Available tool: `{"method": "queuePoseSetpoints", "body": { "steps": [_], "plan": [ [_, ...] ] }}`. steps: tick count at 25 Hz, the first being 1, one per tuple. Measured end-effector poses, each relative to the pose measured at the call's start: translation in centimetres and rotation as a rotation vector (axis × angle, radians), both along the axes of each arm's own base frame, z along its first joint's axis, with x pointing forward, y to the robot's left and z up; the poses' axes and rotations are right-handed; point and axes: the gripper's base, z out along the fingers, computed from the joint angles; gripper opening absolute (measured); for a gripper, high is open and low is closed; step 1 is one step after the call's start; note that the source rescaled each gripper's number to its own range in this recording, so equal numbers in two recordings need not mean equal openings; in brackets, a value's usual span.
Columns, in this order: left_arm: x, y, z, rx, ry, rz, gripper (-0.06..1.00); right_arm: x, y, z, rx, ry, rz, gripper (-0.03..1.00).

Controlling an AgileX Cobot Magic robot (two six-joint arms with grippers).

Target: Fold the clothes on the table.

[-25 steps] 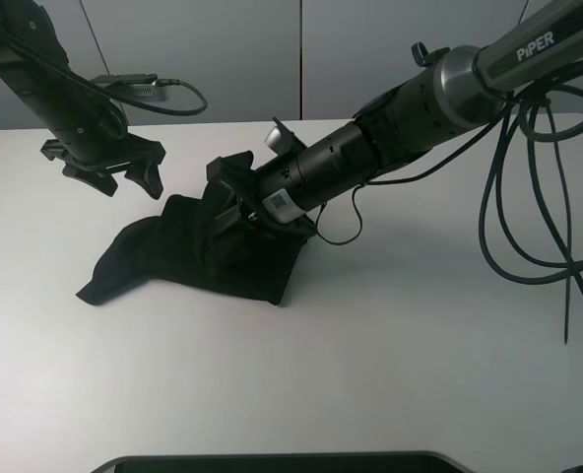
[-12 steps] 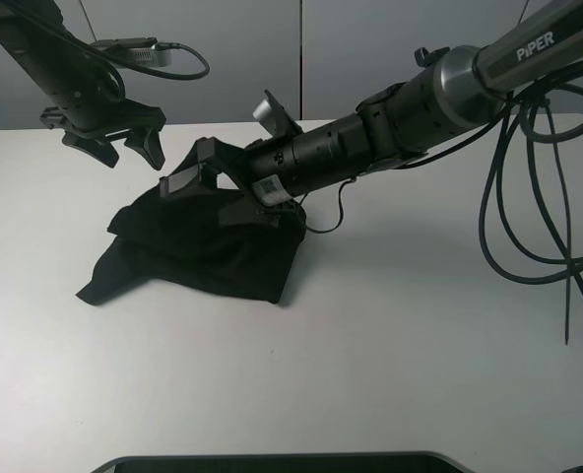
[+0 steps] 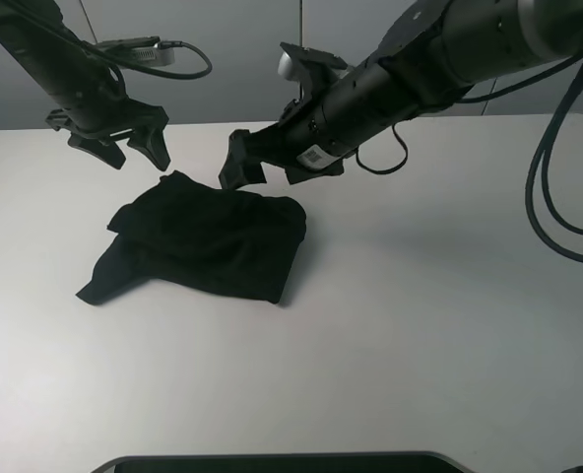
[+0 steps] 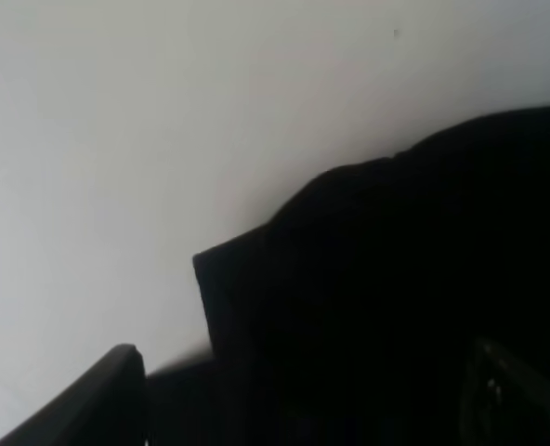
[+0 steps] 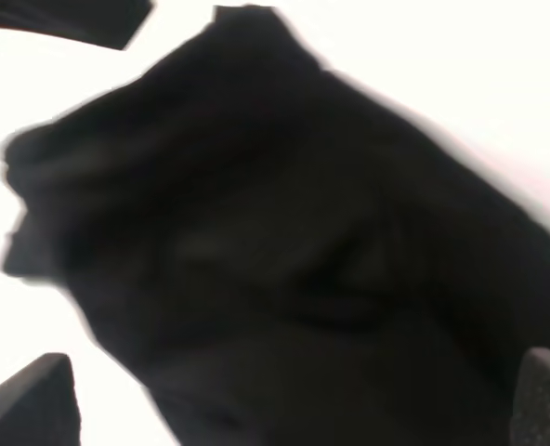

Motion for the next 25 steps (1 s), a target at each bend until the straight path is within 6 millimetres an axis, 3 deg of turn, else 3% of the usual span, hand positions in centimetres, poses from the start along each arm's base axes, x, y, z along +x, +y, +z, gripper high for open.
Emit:
{"method": "queuePoseSetpoints", "body": {
  "steps": [8, 14, 18, 25],
  "plan": [
    [-0.2, -0.2, 0.6, -0.019, -0.007, -0.045, 0.88, -0.5, -4.2, 3.2, -0.383, -0.119, -0.05, 1.0],
    [-1.5, 0.7, 4.8, -0.011, -0.121, -0.067, 0.88, -1.8, -6.1, 5.4, -0.481, -0.159, -0.055, 1.0],
    [-4.1, 1.8, 7.3, -0.02, -0.191, -0.065, 0.88, -3.9, -7.8, 6.1, -0.512, -0.168, -0.063, 1.0],
    [-10.8, 4.8, 10.4, -0.014, -0.286, -0.005, 0.88, -10.0, -12.0, 8.1, -0.493, -0.189, -0.101, 1.0]
  ]
}}
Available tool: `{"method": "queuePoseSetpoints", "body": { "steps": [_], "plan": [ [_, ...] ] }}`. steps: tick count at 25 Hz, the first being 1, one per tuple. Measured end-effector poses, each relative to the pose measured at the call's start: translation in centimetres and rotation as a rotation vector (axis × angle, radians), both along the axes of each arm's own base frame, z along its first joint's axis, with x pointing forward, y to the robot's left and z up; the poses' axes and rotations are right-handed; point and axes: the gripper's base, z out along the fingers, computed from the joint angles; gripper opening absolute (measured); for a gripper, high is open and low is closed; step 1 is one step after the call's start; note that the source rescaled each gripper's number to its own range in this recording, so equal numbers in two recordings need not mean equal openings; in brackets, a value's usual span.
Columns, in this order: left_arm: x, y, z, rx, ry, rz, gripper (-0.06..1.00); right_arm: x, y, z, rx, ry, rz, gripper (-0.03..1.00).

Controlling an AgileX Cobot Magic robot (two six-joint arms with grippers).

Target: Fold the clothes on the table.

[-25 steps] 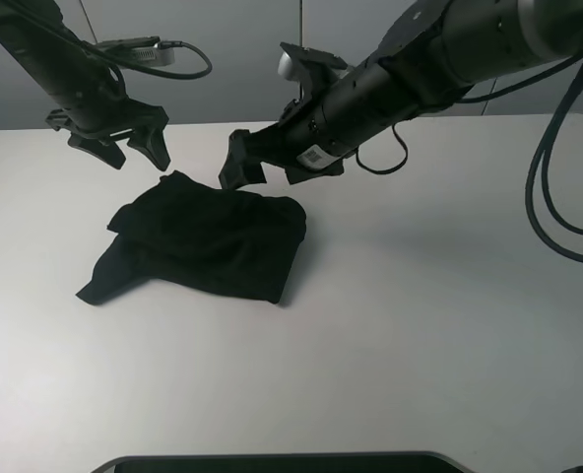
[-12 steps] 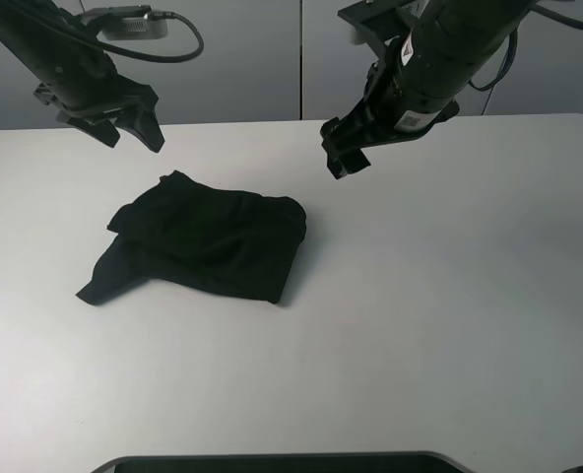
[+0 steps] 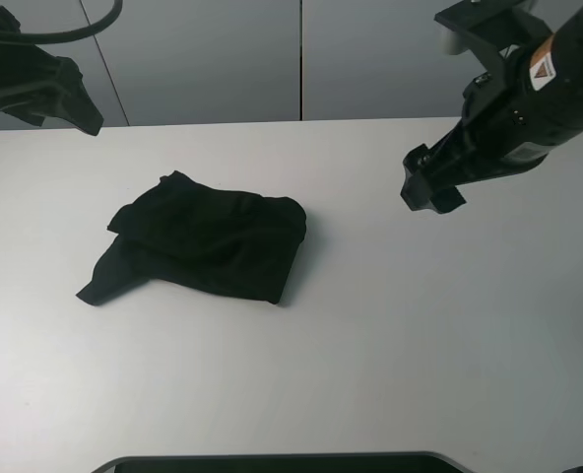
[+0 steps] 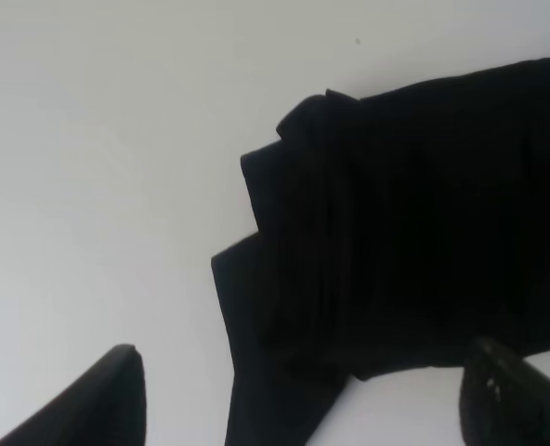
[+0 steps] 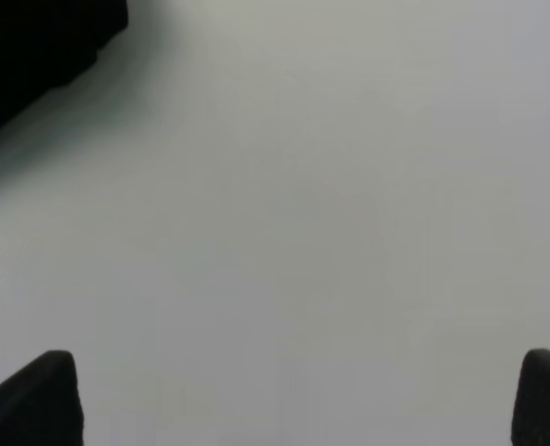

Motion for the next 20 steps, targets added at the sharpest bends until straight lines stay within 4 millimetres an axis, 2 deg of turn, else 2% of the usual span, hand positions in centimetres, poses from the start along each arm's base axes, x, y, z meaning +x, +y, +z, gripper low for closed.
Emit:
{"method": "queuePoseSetpoints", "body": {
  "steps": [4, 7, 12, 20],
  "plan": [
    [-4.2, 1.7, 1.1, -0.019, -0.044, 0.019, 0.88, -3.5, -2.3, 1.8, 0.039, -0.026, -0.024, 1.0],
    [-7.2, 2.9, 1.2, -0.025, -0.063, 0.028, 0.88, -6.1, -3.8, 2.7, 0.088, -0.048, -0.039, 1.0],
    [-11.7, 4.5, 1.0, -0.053, -0.111, 0.039, 0.88, -10.0, -6.2, 2.5, 0.144, -0.09, -0.048, 1.0],
    [-16.9, 6.5, 2.0, -0.059, -0.12, 0.045, 0.88, -14.7, -9.2, 2.8, 0.223, -0.155, -0.061, 1.0]
  ]
}}
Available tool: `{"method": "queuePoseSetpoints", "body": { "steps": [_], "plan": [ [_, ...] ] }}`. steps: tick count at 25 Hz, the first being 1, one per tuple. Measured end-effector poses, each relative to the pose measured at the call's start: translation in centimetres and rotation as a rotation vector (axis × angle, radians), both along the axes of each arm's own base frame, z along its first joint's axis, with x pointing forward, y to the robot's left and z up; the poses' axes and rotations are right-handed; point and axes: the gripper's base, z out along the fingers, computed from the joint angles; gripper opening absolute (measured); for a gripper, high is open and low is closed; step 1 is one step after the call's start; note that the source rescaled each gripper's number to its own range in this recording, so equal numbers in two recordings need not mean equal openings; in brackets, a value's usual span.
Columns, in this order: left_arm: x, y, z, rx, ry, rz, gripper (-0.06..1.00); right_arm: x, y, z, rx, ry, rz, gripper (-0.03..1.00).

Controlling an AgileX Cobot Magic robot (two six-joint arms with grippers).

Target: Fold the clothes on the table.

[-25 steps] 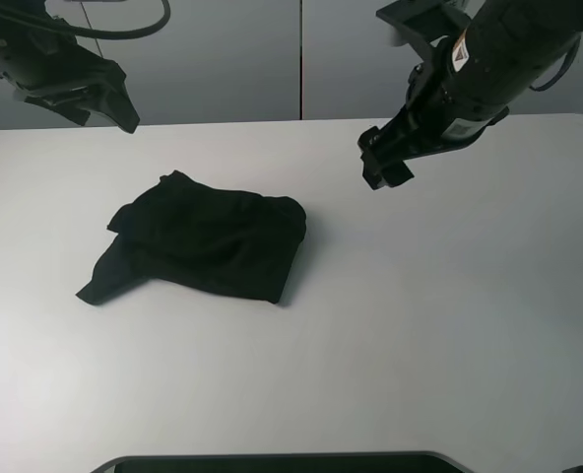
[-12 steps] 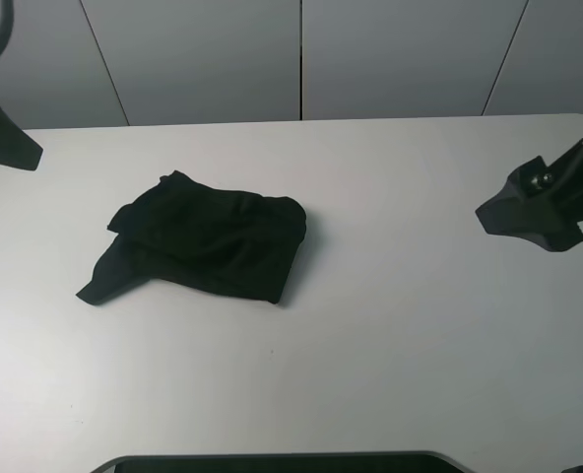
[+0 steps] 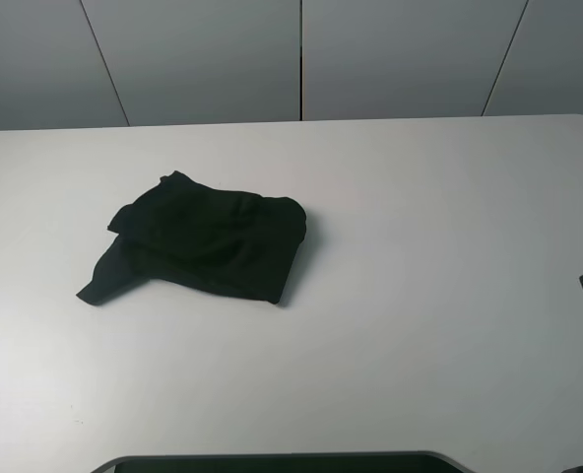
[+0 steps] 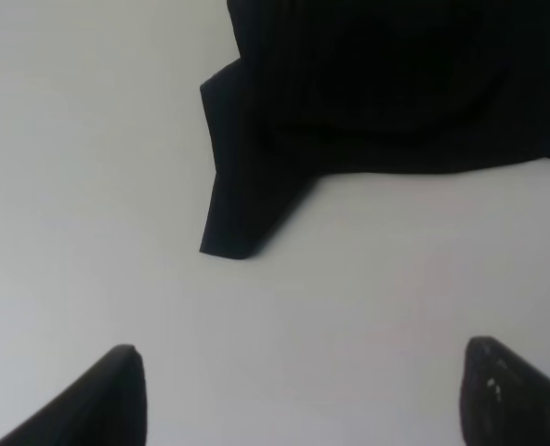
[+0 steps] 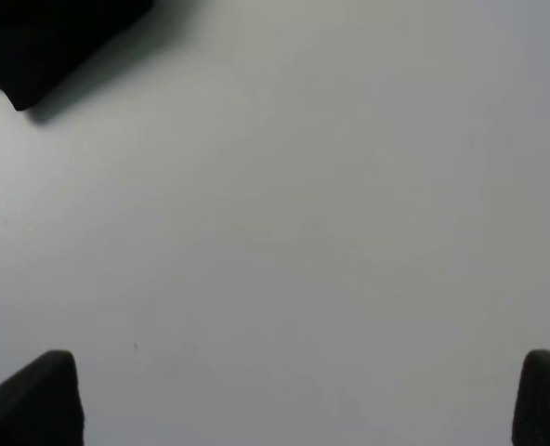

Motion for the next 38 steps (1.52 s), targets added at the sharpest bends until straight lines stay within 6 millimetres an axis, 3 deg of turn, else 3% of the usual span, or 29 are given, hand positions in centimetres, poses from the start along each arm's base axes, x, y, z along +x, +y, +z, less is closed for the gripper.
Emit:
{"method": "queuePoseSetpoints", "body": {
  "steps": [10, 22, 29, 38],
  "plan": [
    [-4.7, 1.8, -2.0, -0.046, -0.143, 0.004, 0.88, -3.7, -2.4, -0.3, 0.131, -0.201, 0.005, 1.0],
    [-9.9, 4.0, -2.9, -0.12, -0.395, 0.009, 0.88, -5.6, -3.7, -1.0, 0.201, -0.315, 0.009, 1.0],
    [-10.2, 4.1, -3.4, -0.153, -0.399, 0.036, 0.88, -6.1, -3.0, -1.0, 0.205, -0.315, 0.123, 1.0],
    [-10.2, 4.1, -3.4, -0.156, -0.397, 0.039, 0.88, -6.1, -3.0, -1.0, 0.2, -0.317, 0.134, 1.0]
  ]
}}
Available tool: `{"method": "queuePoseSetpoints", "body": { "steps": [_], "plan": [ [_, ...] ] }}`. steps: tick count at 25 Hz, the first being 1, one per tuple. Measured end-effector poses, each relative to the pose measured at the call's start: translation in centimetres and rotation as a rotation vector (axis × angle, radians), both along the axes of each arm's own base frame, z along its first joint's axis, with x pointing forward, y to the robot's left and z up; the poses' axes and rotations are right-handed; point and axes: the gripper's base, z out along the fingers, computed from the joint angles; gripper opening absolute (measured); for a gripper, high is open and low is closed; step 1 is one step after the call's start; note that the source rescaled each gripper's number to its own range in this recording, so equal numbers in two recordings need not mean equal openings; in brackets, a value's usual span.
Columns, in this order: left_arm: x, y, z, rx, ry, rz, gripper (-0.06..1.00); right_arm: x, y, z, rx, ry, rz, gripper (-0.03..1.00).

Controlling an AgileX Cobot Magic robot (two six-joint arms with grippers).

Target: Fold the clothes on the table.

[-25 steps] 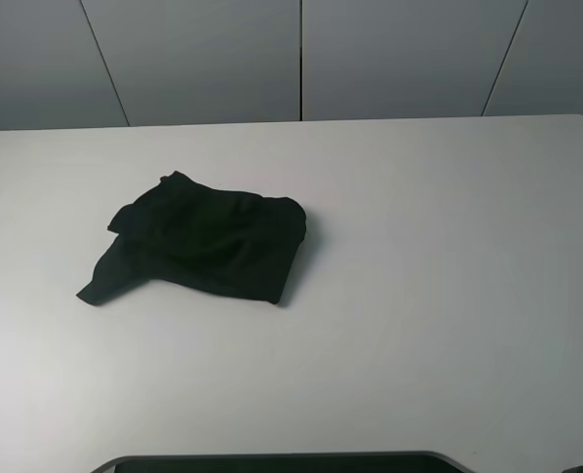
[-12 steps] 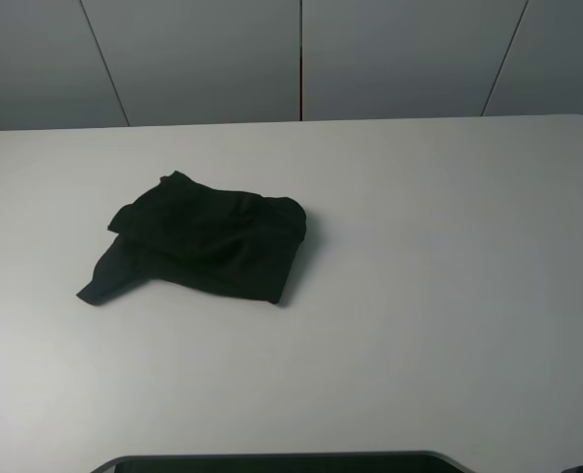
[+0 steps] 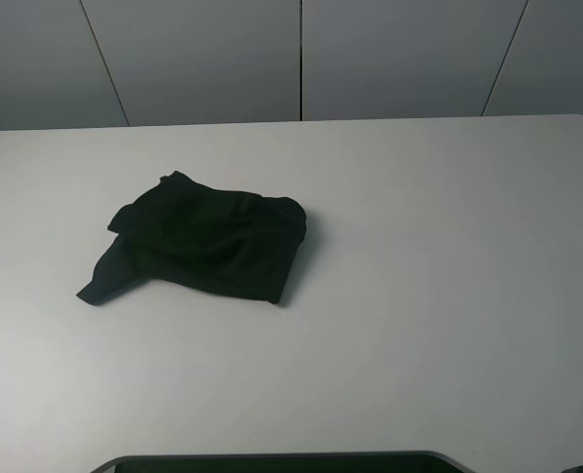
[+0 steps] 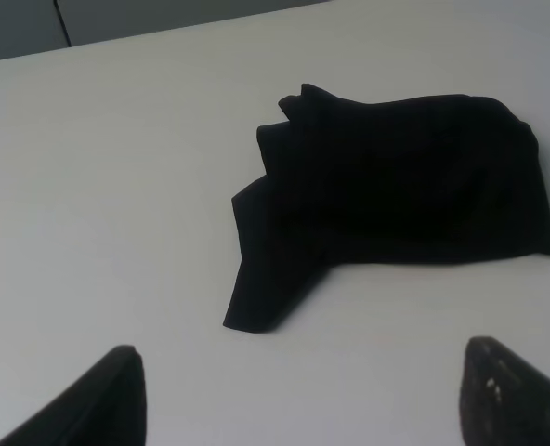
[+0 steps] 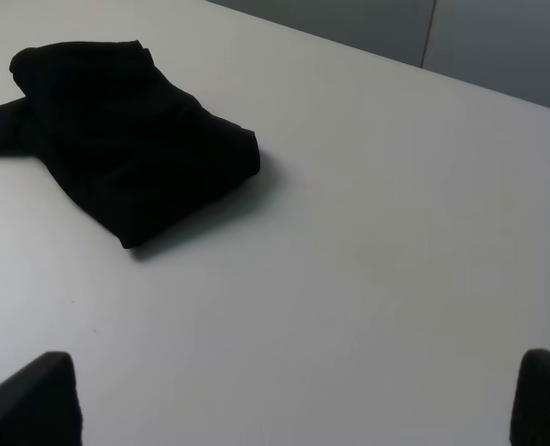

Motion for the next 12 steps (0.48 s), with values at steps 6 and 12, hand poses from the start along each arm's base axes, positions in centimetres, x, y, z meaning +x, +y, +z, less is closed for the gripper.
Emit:
{"method": "queuePoseSetpoints", "body": {
  "steps": [6, 12],
  "plan": [
    [0.0, 0.0, 0.0, 0.0, 0.0, 0.0, 0.88, 0.0, 0.0, 0.0, 0.0, 0.0, 0.0, 1.0],
    [0.0, 0.0, 0.0, 0.0, 0.0, 0.0, 0.88, -0.06, 0.09, 0.0, 0.0, 0.0, -0.131, 1.0]
  ]
}}
